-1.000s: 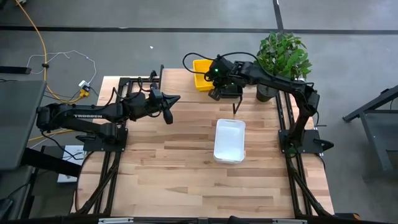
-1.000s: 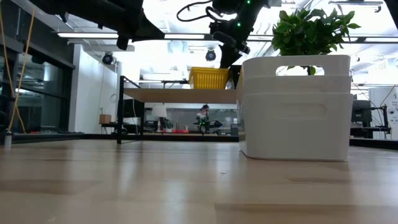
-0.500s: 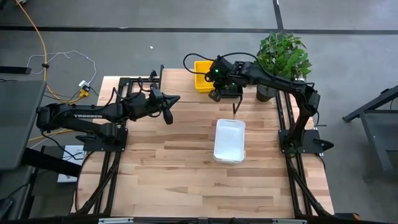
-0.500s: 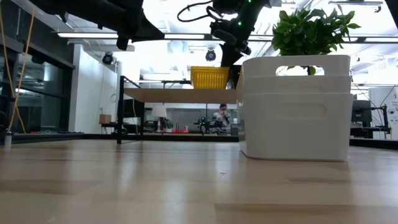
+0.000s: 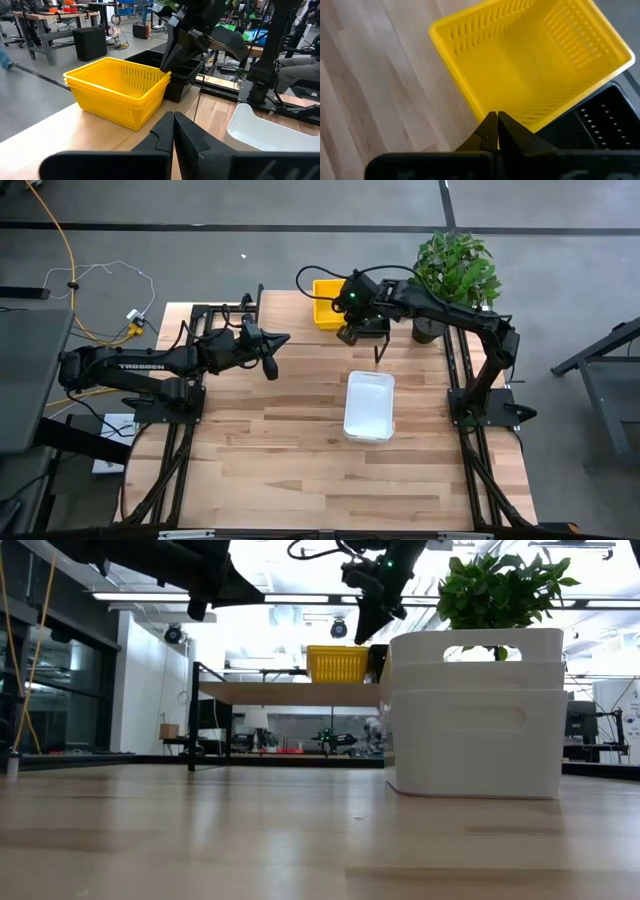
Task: Stack baskets on shelf by color
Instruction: Put the stacked yellow bins on the shelf, then put the stacked white bins on the shelf
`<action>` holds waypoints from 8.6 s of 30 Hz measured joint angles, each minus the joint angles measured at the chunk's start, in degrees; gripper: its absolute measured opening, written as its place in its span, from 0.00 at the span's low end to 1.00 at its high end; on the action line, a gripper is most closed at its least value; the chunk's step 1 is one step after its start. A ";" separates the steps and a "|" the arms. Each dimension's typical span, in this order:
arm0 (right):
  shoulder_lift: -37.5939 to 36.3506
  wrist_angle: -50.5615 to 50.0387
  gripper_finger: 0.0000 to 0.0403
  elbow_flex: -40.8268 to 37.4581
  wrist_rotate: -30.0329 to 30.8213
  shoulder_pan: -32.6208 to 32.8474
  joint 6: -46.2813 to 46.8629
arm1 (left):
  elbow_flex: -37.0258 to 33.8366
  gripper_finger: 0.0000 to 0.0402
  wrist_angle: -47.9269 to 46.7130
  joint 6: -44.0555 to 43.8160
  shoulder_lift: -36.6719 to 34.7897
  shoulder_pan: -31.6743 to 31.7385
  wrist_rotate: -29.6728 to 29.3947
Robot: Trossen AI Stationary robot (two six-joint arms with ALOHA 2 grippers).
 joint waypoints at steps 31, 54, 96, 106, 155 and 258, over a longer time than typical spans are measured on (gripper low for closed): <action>1.70 -1.00 0.00 0.00 -0.26 -0.02 1.11 | -0.02 0.00 -0.88 0.00 0.00 -0.02 0.01; -0.97 -1.51 0.00 0.00 -2.71 0.26 1.71 | -0.02 0.00 -1.27 0.00 0.00 -0.04 0.03; -33.79 18.35 0.47 -46.78 -0.22 18.95 10.39 | -0.02 0.00 -3.34 -1.55 0.02 -0.04 0.01; -29.56 20.23 0.58 -48.28 -1.18 18.95 6.62 | -0.02 0.00 -2.78 -1.55 0.02 -0.04 0.94; -16.08 12.67 0.10 -48.22 -0.06 16.69 -0.48 | -0.02 0.00 -0.36 -0.44 0.02 -3.78 4.57; 18.49 7.83 0.44 32.81 -6.74 -6.62 -25.16 | -10.69 0.00 -15.90 -1.97 -33.49 -26.67 -16.76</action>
